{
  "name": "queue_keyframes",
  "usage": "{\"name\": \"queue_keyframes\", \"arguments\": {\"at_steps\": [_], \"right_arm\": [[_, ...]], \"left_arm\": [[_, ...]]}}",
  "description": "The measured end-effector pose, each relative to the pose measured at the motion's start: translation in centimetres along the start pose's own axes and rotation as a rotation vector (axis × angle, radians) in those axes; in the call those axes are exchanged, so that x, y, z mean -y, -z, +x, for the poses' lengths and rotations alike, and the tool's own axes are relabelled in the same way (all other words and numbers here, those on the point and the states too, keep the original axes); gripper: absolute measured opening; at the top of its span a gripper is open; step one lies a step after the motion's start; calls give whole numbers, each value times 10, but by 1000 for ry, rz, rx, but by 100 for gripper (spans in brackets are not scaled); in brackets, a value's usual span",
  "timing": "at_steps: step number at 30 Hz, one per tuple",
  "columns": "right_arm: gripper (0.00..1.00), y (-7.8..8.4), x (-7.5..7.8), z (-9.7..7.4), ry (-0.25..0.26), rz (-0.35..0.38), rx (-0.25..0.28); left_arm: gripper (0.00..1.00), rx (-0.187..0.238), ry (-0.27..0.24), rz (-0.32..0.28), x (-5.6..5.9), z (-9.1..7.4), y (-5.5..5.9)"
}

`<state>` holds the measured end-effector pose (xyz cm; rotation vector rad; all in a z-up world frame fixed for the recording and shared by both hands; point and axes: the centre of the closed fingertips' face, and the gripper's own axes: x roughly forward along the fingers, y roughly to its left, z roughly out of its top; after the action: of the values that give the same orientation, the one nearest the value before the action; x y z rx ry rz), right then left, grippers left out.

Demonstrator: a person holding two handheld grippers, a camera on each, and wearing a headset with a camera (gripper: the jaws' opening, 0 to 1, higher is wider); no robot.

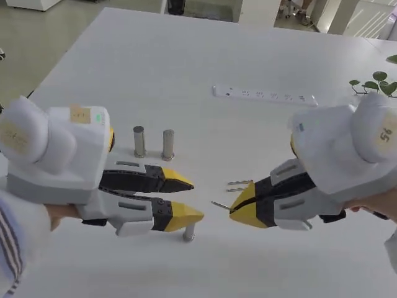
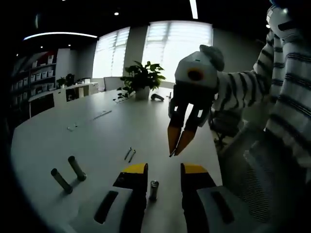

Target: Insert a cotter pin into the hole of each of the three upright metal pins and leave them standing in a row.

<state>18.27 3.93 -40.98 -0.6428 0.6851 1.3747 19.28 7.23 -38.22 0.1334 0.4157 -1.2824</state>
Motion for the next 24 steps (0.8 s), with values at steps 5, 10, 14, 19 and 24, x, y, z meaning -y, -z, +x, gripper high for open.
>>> {"name": "queue_keyframes", "arguments": {"at_steps": [5, 10, 14, 19, 24], "right_arm": [[0, 13, 5, 10, -7, -6, -51], [0, 18, 7, 19, -22, 6, -67], [0, 22, 9, 27, -25, 10, -81], [0, 24, 8, 34, -39, 8, -100], [0, 24, 8, 37, -43, 15, -100]], "left_arm": [[21, -53, 8, 4, -4, 5, 15], [19, -74, 12, 3, -8, 11, 22], [18, -88, 21, -4, -8, 16, 29], [15, -132, 30, 17, -7, 20, 39], [11, -144, 27, 16, -11, 21, 43]]}}
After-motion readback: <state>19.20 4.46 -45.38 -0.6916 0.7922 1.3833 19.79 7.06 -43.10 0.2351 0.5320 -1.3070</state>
